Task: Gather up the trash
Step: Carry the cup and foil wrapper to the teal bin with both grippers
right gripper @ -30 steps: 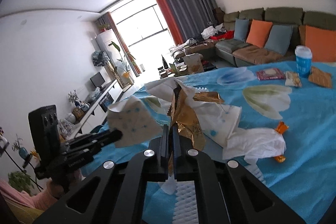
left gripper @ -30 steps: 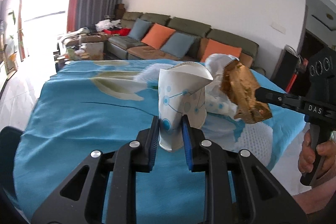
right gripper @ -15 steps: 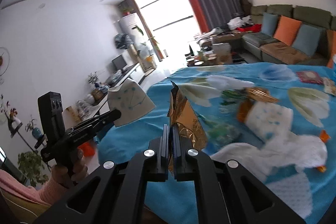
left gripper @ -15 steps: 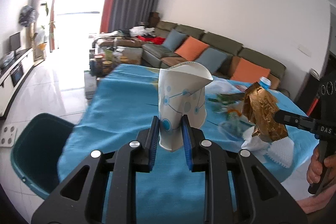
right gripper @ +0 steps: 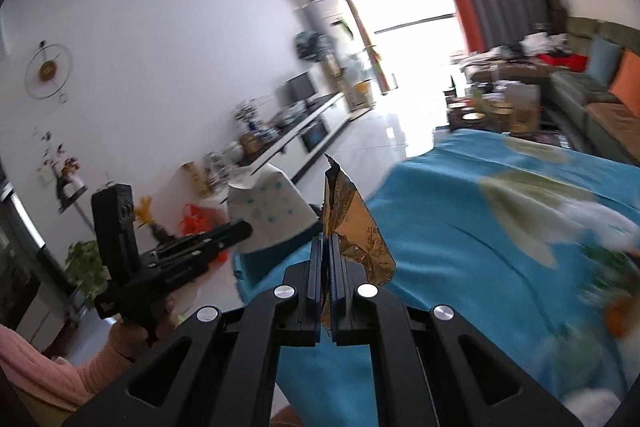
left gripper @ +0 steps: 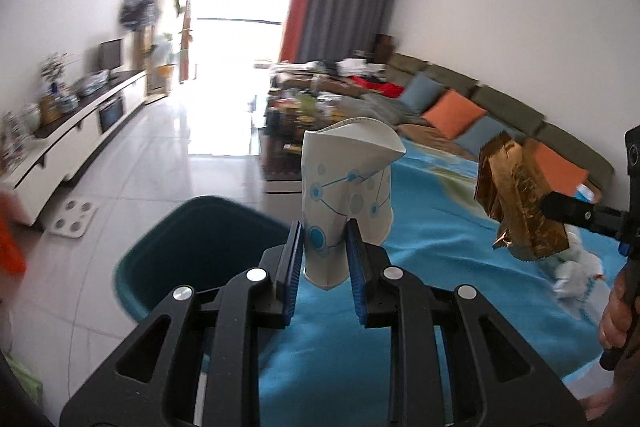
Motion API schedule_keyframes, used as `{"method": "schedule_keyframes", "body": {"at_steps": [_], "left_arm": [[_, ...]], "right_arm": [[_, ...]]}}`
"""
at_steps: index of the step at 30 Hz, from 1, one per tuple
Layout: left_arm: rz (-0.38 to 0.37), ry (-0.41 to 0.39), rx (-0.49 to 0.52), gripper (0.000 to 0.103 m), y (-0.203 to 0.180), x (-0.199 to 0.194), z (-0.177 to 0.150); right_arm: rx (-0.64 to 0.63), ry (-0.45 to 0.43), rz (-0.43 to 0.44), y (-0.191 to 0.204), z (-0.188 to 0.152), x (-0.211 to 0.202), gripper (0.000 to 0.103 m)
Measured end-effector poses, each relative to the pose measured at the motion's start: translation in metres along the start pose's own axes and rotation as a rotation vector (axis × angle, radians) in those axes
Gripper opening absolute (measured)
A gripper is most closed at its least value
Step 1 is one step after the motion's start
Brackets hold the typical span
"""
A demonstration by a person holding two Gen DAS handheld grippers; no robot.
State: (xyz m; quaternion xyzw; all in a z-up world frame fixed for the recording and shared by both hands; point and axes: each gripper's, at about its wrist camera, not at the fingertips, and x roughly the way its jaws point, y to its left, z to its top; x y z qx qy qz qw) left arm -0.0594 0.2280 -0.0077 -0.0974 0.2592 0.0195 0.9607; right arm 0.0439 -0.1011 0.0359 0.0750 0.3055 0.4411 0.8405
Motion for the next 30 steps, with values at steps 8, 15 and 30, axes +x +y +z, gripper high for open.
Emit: {"method": "schedule_keyframes", "body": {"at_steps": [8, 15, 30], "left_arm": [[0.134, 0.041, -0.087, 0.022, 0.073, -0.004, -0.011], [0.185, 0.086, -0.128, 0.022, 0.104, 0.013, -0.020], [0.223, 0.200, -0.184, 0.022, 0.124, 0.077, -0.033]], "right_arm": [[-0.037, 0.087, 0.132, 0.034, 0.026, 0.078, 0.002], [-0.051, 0.150, 0.171, 0.052, 0.032, 0.132, 0.002], [0.017, 0.352, 0.052, 0.054, 0.017, 0.222, 0.008]]}}
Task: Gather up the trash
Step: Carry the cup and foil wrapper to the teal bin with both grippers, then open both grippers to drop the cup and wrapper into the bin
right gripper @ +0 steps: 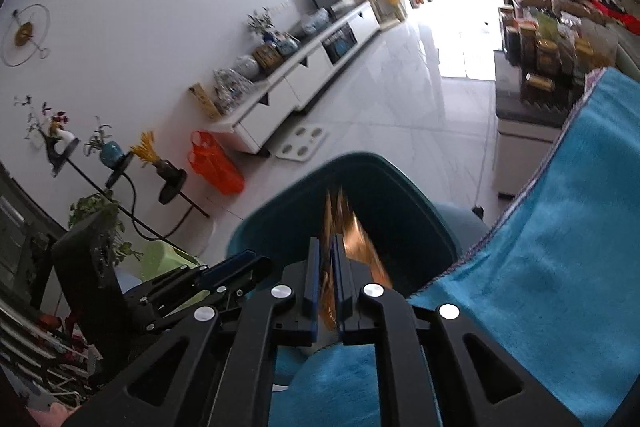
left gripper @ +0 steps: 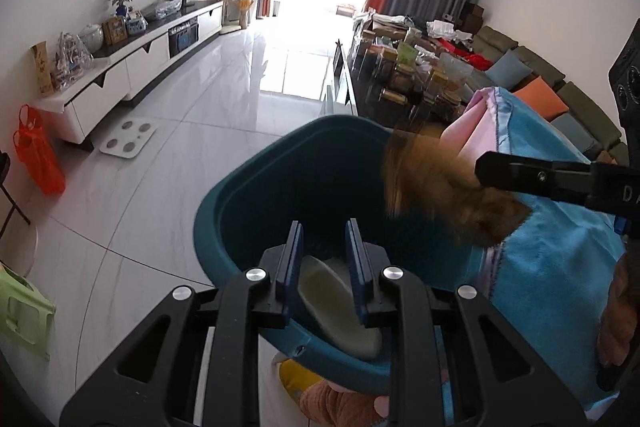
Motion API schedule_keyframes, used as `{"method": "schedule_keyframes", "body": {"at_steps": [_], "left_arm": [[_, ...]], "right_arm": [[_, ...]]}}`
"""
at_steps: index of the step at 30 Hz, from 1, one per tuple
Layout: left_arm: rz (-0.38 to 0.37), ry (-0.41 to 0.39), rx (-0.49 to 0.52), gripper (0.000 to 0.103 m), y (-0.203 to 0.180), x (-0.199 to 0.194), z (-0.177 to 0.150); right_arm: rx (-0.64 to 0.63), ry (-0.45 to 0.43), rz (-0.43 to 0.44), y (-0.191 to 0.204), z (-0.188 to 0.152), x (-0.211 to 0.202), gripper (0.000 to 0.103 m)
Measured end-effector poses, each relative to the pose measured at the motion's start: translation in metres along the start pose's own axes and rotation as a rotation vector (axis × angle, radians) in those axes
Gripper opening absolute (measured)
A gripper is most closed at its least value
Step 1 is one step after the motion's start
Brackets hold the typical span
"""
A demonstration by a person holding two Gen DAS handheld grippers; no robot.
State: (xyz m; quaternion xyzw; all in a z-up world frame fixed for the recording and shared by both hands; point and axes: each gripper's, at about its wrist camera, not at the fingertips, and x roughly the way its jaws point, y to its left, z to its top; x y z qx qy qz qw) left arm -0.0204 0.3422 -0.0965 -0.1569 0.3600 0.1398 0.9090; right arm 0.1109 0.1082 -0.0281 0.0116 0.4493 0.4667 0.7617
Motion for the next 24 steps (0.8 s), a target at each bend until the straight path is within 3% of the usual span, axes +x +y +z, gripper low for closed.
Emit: {"method": "schedule_keyframes", "body": {"at_steps": [2, 4, 7, 14, 17, 24], "left_arm": [[0.001, 0.011, -0.006, 0.022, -0.002, 0.007, -0.002], [0.003, 0.011, -0.015, 0.022, -0.004, 0.009, -0.001], [0.001, -0.009, -0.023, 0.023, -0.008, 0.004, -0.003], [-0.035, -0.133, 0.052, 0.050, -0.034, -0.039, -0.001], [-0.099, -0.178, 0.107, 0.060, -0.059, -0.057, -0.003], [-0.328, -0.209, 0.293, 0.064, -0.147, -0.084, -0.023]], "right_arm": [[0.014, 0.011, -0.009, -0.001, -0.001, 0.002, 0.012], [0.019, 0.006, -0.015, -0.001, -0.002, 0.000, 0.023], [0.018, -0.010, -0.014, -0.003, -0.005, -0.007, 0.023], [-0.014, -0.113, 0.002, -0.004, -0.015, -0.061, 0.033], [-0.035, -0.168, -0.009, -0.007, -0.024, -0.094, 0.036], [-0.024, -0.298, -0.105, -0.033, -0.065, -0.182, 0.043]]}}
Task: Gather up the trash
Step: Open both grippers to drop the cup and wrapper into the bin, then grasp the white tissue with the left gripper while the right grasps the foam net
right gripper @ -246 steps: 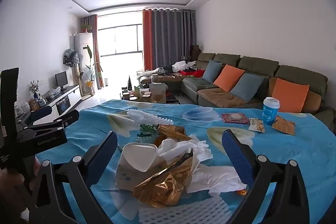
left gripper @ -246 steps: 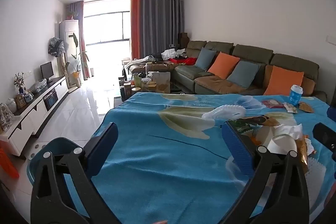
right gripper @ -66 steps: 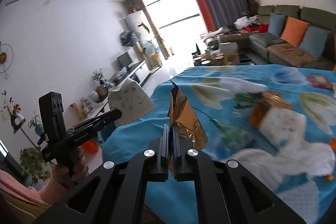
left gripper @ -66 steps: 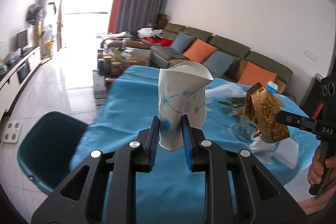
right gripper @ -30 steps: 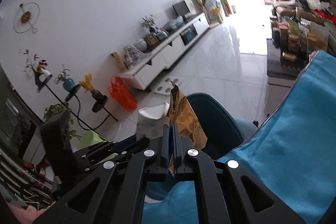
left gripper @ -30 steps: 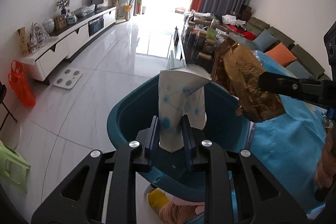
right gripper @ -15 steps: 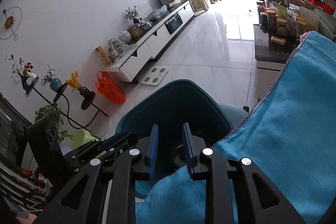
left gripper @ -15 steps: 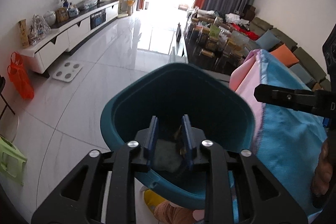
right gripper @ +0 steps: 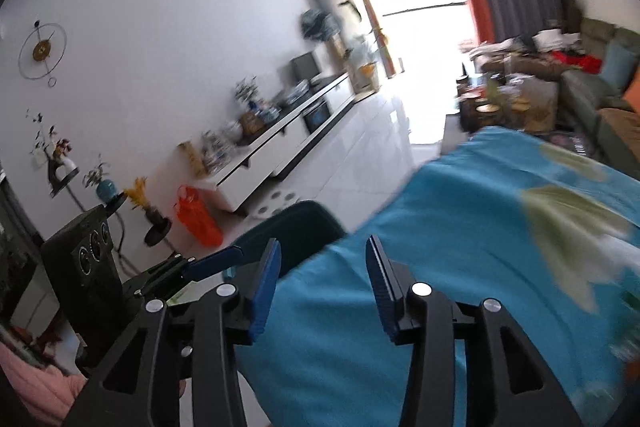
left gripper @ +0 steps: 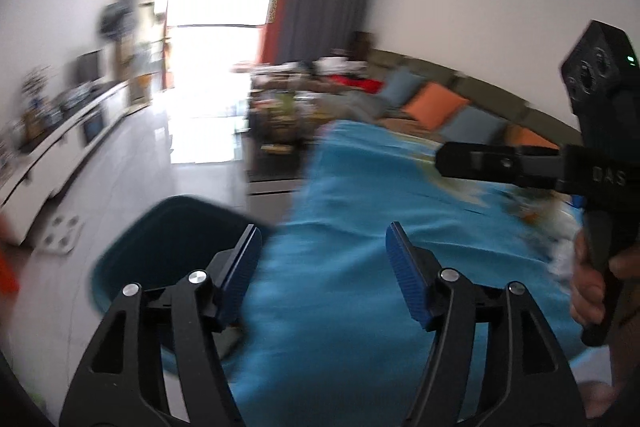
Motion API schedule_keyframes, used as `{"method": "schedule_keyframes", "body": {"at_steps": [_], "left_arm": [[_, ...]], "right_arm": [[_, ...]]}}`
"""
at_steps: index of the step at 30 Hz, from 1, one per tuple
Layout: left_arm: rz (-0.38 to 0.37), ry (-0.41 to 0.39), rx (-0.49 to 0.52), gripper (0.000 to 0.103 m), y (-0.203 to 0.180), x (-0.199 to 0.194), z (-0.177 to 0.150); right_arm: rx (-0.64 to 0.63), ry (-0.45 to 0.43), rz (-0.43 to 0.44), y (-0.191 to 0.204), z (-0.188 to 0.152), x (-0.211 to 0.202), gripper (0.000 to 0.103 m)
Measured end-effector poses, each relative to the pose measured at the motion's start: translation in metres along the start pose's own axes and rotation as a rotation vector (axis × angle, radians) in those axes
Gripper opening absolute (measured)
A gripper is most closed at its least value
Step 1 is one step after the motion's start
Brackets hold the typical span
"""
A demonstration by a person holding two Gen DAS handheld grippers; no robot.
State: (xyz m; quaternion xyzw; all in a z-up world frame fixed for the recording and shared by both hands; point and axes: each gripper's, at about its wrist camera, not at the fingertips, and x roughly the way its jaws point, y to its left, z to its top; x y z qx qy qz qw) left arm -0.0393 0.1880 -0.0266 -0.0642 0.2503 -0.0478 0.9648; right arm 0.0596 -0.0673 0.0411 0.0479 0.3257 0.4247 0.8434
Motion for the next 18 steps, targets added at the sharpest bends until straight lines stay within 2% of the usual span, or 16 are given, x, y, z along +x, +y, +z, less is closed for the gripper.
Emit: {"method": "schedule_keyframes", "body": {"at_steps": [3, 8, 13, 18], "left_arm": [[-0.144, 0.023, 0.061, 0.064, -0.046, 0.010, -0.001], [-0.308, 0.071, 0.141, 0.064, -0.112, 0.028, -0.011], [-0.424, 0.126, 0.225, 0.064, -0.173, 0.042, -0.026], [-0.499, 0.190, 0.273, 0.064, -0.207, 0.056, -0.035]], "right_arm": [[0.044, -0.035, -0.071, -0.024, -0.015, -0.039, 0.044], [0.136, -0.090, -0.225, -0.065, -0.046, -0.101, 0.044], [0.245, -0.143, -0.364, -0.096, -0.082, -0.155, 0.045], [0.331, -0.162, -0.483, -0.120, -0.117, -0.198, 0.048]]}}
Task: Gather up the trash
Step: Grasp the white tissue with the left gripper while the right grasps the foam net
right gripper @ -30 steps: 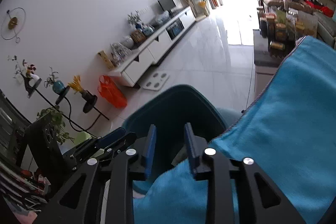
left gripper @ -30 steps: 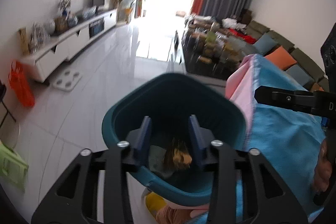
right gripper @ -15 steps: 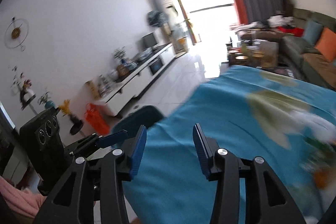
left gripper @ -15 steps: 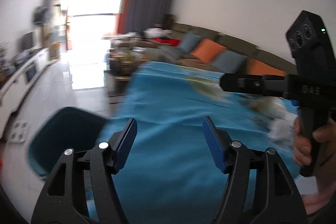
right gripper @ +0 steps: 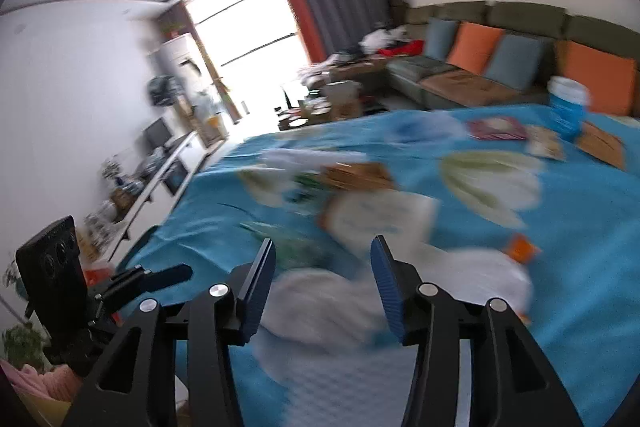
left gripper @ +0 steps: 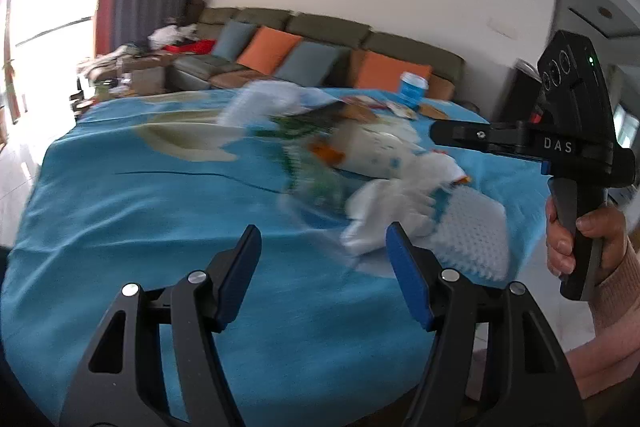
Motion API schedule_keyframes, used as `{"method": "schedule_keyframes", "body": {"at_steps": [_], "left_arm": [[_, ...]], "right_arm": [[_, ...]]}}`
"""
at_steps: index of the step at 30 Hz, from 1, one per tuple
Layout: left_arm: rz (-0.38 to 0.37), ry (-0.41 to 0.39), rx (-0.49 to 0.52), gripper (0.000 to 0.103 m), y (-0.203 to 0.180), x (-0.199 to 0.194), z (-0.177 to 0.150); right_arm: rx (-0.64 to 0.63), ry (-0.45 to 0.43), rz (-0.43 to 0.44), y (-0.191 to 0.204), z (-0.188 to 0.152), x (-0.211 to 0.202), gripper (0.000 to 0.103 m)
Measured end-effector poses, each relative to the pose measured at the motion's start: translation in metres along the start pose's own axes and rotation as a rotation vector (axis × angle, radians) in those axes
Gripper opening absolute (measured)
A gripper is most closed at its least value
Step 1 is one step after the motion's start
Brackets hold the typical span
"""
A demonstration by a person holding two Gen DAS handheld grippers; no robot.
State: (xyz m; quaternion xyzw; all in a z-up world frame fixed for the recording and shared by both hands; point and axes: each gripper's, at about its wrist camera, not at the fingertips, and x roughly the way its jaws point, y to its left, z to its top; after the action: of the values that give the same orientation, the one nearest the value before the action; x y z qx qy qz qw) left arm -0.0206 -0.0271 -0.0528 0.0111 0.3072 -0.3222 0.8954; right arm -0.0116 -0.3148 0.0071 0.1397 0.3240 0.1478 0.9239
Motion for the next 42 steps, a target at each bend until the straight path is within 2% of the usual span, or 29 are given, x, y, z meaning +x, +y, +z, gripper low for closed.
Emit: {"method": "schedule_keyframes", "body": {"at_steps": [4, 10, 17, 18, 20, 22, 25, 26, 27, 29, 31, 42], "left_arm": [[-0.020, 0.040, 0.019, 0.066, -0.013, 0.021, 0.004], [-0.048, 0.116, 0.017, 0.066, -0.018, 0.044, 0.013], [-0.069, 0.188, 0.012, 0.061, -0.023, 0.063, 0.013], [-0.072, 0.196, 0.004, 0.059, -0.023, 0.066, 0.013], [-0.074, 0.202, -0.005, 0.047, -0.023, 0.069, 0.012], [-0.072, 0.205, -0.009, 0.038, -0.021, 0.070, 0.010], [-0.075, 0.208, -0.019, 0.019, -0.019, 0.070, 0.010], [-0.081, 0.208, -0.026, 0.012, -0.018, 0.069, 0.009], [-0.083, 0.206, -0.031, 0.009, -0.018, 0.068, 0.009], [-0.081, 0.194, -0.033, 0.007, -0.018, 0.065, 0.010], [-0.089, 0.177, -0.035, 0.006, -0.017, 0.058, 0.011], [-0.077, 0.070, -0.052, 0.005, -0.001, 0.005, 0.019]], "right_arm": [[0.037, 0.017, -0.061, -0.035, -0.016, -0.019, 0.051], [0.076, 0.064, -0.107, -0.060, -0.045, -0.029, 0.063], [0.111, 0.110, -0.080, -0.063, -0.068, -0.028, 0.063], [0.116, 0.116, -0.066, -0.063, -0.069, -0.026, 0.062], [0.116, 0.121, -0.050, -0.062, -0.070, -0.023, 0.052], [0.111, 0.127, -0.040, -0.059, -0.070, -0.022, 0.034], [0.105, 0.128, -0.028, -0.057, -0.068, -0.023, 0.021], [0.102, 0.121, -0.021, -0.056, -0.067, -0.025, 0.019], [0.099, 0.116, -0.015, -0.055, -0.066, -0.026, 0.019], [0.092, 0.105, -0.004, -0.052, -0.063, -0.030, 0.018], [0.089, 0.096, 0.021, -0.050, -0.061, -0.032, 0.012], [0.027, 0.060, 0.090, -0.024, -0.043, -0.040, 0.011]]}}
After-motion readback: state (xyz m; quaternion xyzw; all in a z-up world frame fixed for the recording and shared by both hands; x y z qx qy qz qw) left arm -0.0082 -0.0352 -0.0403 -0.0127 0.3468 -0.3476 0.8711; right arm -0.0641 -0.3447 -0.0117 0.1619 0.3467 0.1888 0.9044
